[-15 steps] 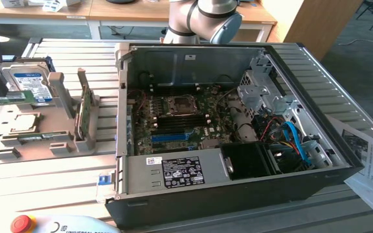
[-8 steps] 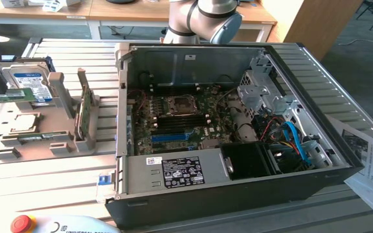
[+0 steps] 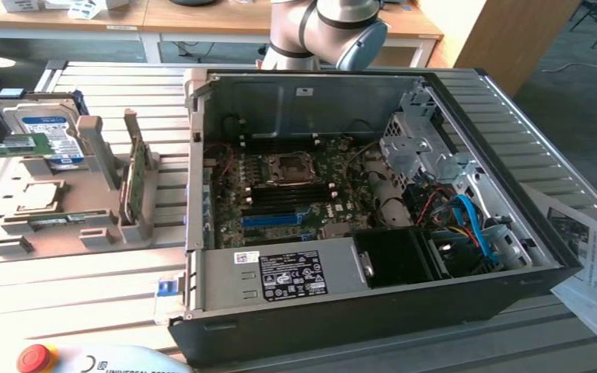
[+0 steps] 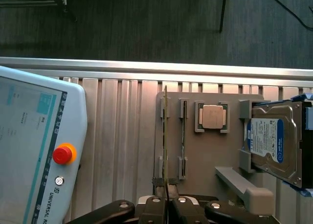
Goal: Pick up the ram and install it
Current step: 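Pick up the ram and move it above insertion slot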
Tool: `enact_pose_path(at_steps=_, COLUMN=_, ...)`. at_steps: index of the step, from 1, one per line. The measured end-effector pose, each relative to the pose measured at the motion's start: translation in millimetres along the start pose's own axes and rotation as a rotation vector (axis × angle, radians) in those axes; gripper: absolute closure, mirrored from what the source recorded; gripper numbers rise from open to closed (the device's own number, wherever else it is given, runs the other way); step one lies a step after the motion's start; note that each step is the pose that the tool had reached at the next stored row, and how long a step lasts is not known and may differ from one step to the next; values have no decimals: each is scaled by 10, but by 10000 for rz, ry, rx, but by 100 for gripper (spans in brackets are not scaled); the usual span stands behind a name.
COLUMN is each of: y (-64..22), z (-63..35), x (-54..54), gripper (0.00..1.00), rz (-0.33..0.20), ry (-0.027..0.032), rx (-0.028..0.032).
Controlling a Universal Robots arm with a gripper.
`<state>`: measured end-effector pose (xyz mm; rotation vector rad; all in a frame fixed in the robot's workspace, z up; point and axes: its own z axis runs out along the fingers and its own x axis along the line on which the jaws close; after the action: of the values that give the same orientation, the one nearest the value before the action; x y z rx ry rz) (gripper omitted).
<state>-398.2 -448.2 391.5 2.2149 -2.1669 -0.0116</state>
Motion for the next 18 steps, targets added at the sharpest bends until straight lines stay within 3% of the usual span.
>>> enact_pose_path(at_steps=6, y=-15, z=-3, x=1, gripper=88, rz=-3, ry=3, rx=-4)
enact_pose_path(at_steps=18, y=-202, z=-8, x=11, gripper=88, rz=0, ry=2, rx=-2)
